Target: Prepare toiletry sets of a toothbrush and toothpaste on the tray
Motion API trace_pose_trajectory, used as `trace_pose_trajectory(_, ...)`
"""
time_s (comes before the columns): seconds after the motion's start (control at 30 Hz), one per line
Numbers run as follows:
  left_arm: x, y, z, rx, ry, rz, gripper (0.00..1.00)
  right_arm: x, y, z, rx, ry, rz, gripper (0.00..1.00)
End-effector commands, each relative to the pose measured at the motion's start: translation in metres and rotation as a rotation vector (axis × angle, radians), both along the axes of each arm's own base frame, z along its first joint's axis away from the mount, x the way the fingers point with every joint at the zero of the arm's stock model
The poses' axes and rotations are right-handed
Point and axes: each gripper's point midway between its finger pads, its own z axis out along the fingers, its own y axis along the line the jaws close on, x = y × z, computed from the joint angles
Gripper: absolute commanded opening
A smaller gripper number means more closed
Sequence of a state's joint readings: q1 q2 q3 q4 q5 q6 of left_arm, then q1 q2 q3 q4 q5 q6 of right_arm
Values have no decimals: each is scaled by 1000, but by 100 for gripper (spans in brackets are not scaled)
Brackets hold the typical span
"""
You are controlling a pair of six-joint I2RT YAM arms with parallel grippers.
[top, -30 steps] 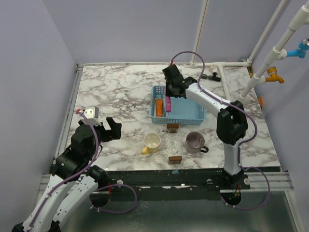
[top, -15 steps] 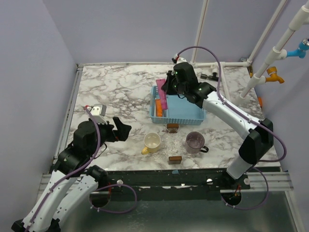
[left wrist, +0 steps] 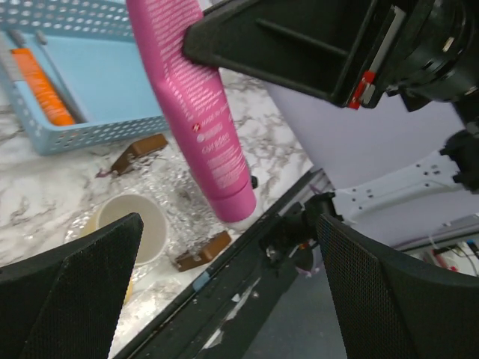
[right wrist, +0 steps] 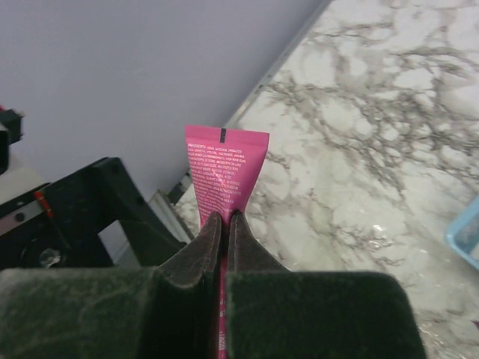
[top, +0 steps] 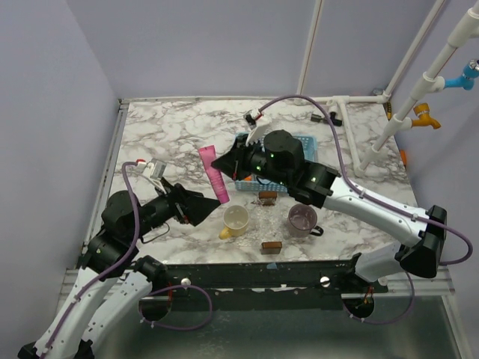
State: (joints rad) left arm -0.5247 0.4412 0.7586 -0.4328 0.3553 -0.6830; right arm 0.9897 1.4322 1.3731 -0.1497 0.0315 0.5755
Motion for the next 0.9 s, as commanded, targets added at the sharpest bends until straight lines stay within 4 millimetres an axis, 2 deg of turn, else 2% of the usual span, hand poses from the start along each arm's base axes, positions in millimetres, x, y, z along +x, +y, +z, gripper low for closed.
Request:
trace_pose_trajectory(0.0, -21, -11, 28, -126, -38, -113, 99, -29, 13, 40, 162, -35, 37, 1)
trace_pose_trajectory(0.2, -27, -12, 35, -177, -47, -135, 99, -52, 20, 54, 263, -20, 27, 0)
trace_pose_trajectory(0.33, -29, -13, 37, -194, -48, -147, 98, -60, 19, 61, 312, -13, -1, 0)
trace_pose_trajectory(0.5, -32, -16, 37, -212, -42, -176, 86, -65, 18, 64, 347, -11, -34, 0)
trace_pose_trajectory(0.87, -37, -15, 35, -202, -56, -190, 49, -70, 14, 63, 347, -21, -59, 0)
